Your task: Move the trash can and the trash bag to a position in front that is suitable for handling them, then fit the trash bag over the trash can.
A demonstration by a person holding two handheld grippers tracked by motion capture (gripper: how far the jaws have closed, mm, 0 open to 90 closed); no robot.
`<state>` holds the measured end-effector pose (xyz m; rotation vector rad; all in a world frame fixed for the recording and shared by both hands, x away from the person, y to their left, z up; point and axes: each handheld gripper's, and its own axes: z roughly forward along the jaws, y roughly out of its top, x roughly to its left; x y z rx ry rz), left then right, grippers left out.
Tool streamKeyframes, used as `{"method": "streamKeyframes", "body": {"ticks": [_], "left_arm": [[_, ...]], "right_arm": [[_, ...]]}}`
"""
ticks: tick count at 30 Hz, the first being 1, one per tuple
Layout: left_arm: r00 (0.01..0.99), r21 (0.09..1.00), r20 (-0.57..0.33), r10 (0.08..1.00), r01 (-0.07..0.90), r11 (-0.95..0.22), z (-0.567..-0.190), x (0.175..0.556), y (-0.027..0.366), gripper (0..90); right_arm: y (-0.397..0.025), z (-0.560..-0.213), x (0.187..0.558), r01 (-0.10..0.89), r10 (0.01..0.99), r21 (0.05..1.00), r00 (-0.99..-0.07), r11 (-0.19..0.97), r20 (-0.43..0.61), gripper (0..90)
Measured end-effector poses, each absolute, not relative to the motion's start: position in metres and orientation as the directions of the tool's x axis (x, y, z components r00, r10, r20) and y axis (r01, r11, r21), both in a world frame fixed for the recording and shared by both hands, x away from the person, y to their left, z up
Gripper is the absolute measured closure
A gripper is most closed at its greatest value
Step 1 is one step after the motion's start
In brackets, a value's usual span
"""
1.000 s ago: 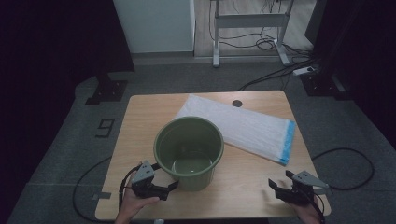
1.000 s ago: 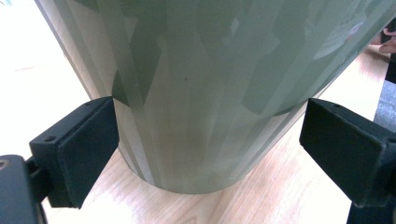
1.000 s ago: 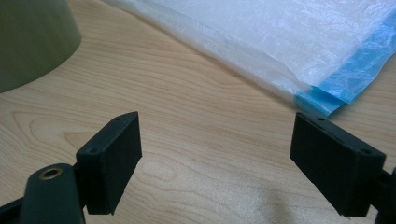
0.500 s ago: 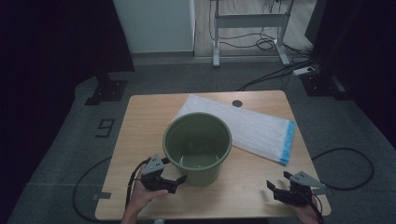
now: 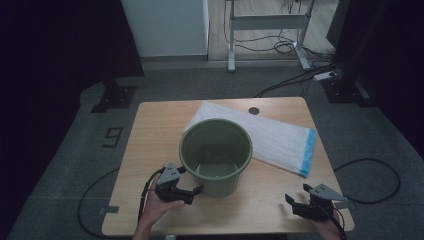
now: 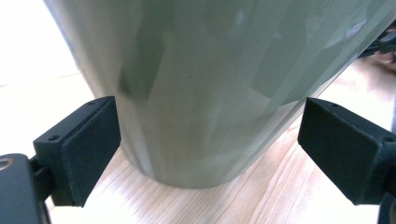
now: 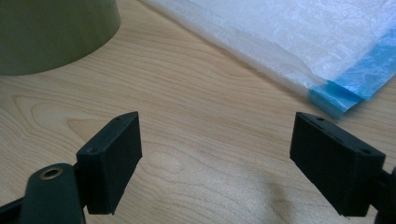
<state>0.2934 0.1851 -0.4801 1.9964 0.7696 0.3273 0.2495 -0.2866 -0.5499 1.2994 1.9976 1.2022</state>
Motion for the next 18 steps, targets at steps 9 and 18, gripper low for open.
{"method": "streamKeyframes", "body": {"ticks": [9,18], "left_arm": [[0.717,0.835,-0.052,0.695,0.413,-0.364,-0.486,0.274,0.214,6.3],[0.679,0.829,-0.07,0.73,0.447,-0.337,-0.5,0.254,0.24,6.2]], "right_arm": [[-0.285,-0.549,0.249,0.48,0.896,0.86,-0.439,0.172,0.066,16.3],[-0.276,-0.542,0.253,0.442,0.9,0.873,-0.436,0.207,0.007,16.8]]}}
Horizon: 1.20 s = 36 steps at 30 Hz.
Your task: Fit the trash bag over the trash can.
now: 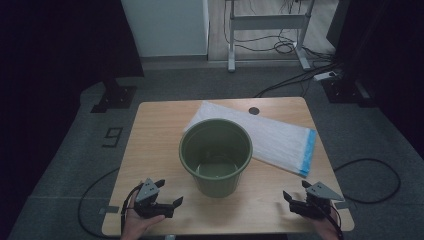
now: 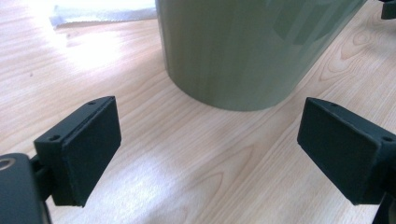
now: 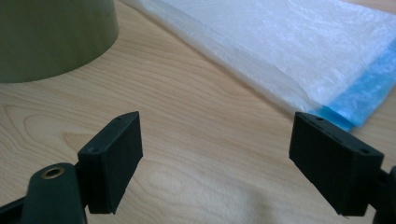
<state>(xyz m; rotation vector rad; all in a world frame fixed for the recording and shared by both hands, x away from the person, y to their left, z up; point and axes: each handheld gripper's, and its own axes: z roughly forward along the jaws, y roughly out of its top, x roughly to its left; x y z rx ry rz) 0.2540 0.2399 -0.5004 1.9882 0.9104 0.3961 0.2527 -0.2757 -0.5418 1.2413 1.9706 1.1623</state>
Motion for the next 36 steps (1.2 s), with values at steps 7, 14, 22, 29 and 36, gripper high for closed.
{"method": "streamKeyframes", "body": {"ticks": [7,14,22,29,36], "left_arm": [[0.67,0.824,-0.062,0.74,0.453,-0.341,-0.507,0.247,0.247,6.1],[0.657,0.823,-0.078,0.75,0.467,-0.324,-0.513,0.245,0.256,6.2],[0.638,0.806,-0.087,0.765,0.497,-0.322,-0.523,0.244,0.264,6.6],[0.623,0.802,-0.087,0.777,0.506,-0.316,-0.526,0.243,0.27,7.3],[0.615,0.793,-0.094,0.783,0.521,-0.315,-0.531,0.245,0.273,7.8]], "right_arm": [[-0.259,-0.531,0.277,0.432,0.887,0.866,-0.461,0.253,-0.03,19.5],[-0.227,-0.523,0.332,0.466,0.863,0.828,-0.503,0.312,-0.042,22.9],[-0.196,-0.535,0.377,0.505,0.85,0.784,-0.525,0.36,-0.051,28.6],[-0.188,-0.548,0.402,0.512,0.861,0.772,-0.501,0.376,-0.087,37.0],[-0.198,-0.552,0.412,0.543,0.878,0.774,-0.477,0.325,-0.034,68.7]]}}
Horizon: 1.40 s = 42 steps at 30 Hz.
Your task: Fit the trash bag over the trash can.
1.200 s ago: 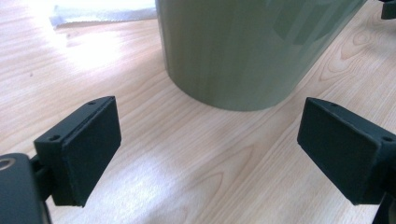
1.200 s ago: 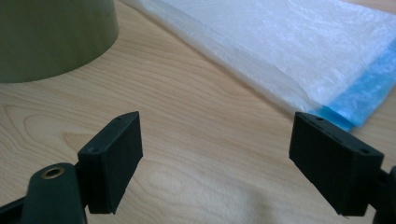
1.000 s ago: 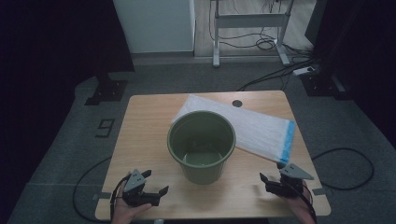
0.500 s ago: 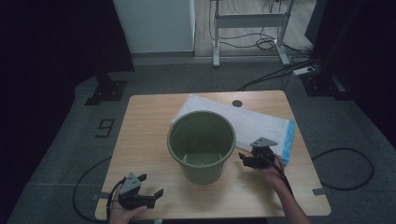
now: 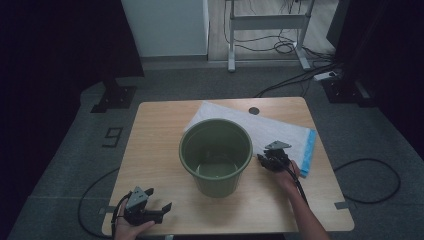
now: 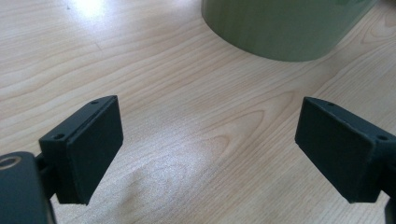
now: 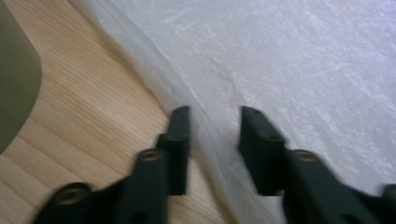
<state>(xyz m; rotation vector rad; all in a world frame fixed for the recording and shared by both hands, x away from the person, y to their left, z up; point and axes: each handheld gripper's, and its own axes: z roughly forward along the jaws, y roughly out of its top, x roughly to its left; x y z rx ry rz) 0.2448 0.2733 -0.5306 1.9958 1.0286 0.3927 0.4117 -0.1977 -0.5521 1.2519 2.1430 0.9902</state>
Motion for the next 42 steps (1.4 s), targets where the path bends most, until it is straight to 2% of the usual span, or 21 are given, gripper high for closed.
{"method": "streamKeyframes", "body": {"ticks": [1,2,3,5,11,28,33,35,40,42], "left_arm": [[0.615,0.793,-0.094,0.783,0.521,-0.315,-0.531,0.245,0.273,7.9],[0.617,0.79,-0.088,0.782,0.521,-0.322,-0.531,0.245,0.272,8.1],[0.617,0.79,-0.088,0.782,0.521,-0.322,-0.531,0.245,0.272,8.1],[0.62,0.786,-0.078,0.781,0.52,-0.334,-0.531,0.245,0.271,8.1],[0.612,0.784,-0.075,0.787,0.524,-0.332,-0.532,0.245,0.274,9.3],[0.62,0.783,-0.084,0.78,0.526,-0.333,-0.531,0.247,0.271,9.4],[0.624,0.779,-0.086,0.777,0.528,-0.338,-0.532,0.249,0.27,9.4],[0.626,0.778,-0.085,0.775,0.528,-0.341,-0.533,0.249,0.269,9.4],[0.627,0.776,-0.086,0.774,0.529,-0.342,-0.533,0.25,0.268,9.4],[0.627,0.776,-0.086,0.774,0.529,-0.343,-0.533,0.25,0.268,9.4]], "right_arm": [[-0.198,-0.552,0.412,0.543,0.878,0.774,-0.477,0.325,-0.034,68.7],[-0.201,-0.551,0.412,0.553,0.879,0.768,-0.476,0.324,-0.029,81.7],[-0.201,-0.551,0.412,0.553,0.879,0.768,-0.476,0.324,-0.029,81.7],[-0.204,-0.55,0.41,0.562,0.885,0.762,-0.465,0.323,-0.033,88.8],[-0.214,-0.542,0.393,0.537,0.878,0.779,-0.478,0.324,-0.035,88.9],[-0.288,-0.554,0.289,0.571,0.901,0.777,-0.434,0.264,0.014,89.0],[-0.3,-0.552,0.279,0.57,0.897,0.775,-0.443,0.272,0.011,88.9],[-0.3,-0.55,0.278,0.568,0.897,0.777,-0.442,0.271,0.01,83.1],[-0.283,-0.54,0.282,0.51,0.893,0.82,-0.451,0.259,-0.002,49.8],[-0.271,-0.536,0.287,0.494,0.889,0.829,-0.459,0.263,-0.008,41.5]]}}
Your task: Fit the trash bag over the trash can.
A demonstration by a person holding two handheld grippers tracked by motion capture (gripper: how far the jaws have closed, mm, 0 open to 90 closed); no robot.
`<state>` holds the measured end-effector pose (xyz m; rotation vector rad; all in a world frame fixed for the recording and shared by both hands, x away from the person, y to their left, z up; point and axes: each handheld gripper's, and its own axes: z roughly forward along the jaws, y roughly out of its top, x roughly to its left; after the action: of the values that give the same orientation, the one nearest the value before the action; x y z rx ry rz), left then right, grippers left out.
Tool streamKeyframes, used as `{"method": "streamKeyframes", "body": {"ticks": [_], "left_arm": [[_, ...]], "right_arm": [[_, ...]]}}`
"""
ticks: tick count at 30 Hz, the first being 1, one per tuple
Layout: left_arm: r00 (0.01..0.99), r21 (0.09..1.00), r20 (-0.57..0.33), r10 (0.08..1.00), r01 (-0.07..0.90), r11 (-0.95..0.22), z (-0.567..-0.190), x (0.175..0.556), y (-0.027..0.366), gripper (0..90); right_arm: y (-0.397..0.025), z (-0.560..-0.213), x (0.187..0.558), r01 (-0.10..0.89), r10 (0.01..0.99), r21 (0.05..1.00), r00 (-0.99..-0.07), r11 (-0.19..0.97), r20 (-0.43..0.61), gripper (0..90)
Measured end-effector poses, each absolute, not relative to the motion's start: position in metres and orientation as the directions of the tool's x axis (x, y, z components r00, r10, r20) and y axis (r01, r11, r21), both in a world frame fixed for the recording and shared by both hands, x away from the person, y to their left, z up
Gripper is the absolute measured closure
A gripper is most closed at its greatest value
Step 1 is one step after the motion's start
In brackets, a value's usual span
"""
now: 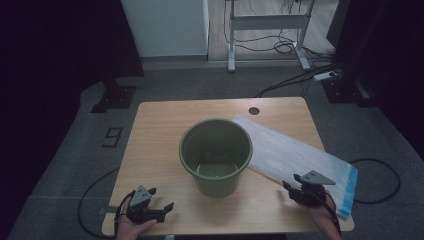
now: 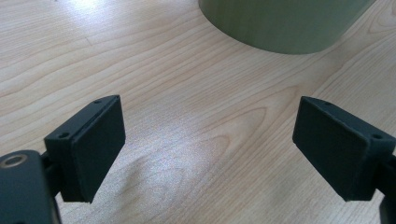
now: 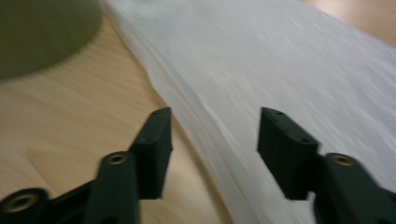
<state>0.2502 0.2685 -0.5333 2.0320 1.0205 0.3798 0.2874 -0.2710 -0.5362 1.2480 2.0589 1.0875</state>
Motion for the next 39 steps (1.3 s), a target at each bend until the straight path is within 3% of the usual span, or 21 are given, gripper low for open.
{"method": "streamKeyframes", "body": {"ticks": [2,7,14,22,30,35,37,39], "left_arm": [[0.628,0.776,-0.084,0.773,0.528,-0.344,-0.533,0.25,0.268,9.4],[0.63,0.775,-0.085,0.772,0.529,-0.345,-0.534,0.25,0.269,9.4],[0.631,0.773,-0.081,0.772,0.528,-0.35,-0.534,0.251,0.269,9.4],[0.624,0.775,-0.085,0.777,0.531,-0.342,-0.534,0.252,0.274,9.5],[0.62,0.778,-0.087,0.779,0.531,-0.336,-0.533,0.251,0.276,9.5],[0.619,0.778,-0.089,0.78,0.533,-0.334,-0.534,0.251,0.276,9.5],[0.619,0.777,-0.088,0.781,0.533,-0.335,-0.534,0.251,0.276,9.5],[0.618,0.777,-0.089,0.781,0.534,-0.334,-0.534,0.251,0.277,9.5]], "right_arm": [[-0.255,-0.534,0.298,0.488,0.882,0.833,-0.472,0.262,0.0,33.9],[-0.219,-0.536,0.327,0.496,0.855,0.817,-0.518,0.294,0.007,25.1],[-0.18,-0.542,0.361,0.503,0.842,0.794,-0.539,0.341,-0.021,24.3],[-0.166,-0.547,0.374,0.516,0.835,0.785,-0.55,0.343,-0.004,26.4],[-0.16,-0.553,0.38,0.541,0.838,0.77,-0.545,0.34,0.013,34.0],[-0.159,-0.553,0.382,0.543,0.839,0.767,-0.545,0.342,0.011,44.3],[-0.158,-0.552,0.383,0.54,0.84,0.768,-0.543,0.346,0.004,51.4],[-0.159,-0.552,0.383,0.538,0.842,0.768,-0.54,0.346,-0.001,64.2]]}}
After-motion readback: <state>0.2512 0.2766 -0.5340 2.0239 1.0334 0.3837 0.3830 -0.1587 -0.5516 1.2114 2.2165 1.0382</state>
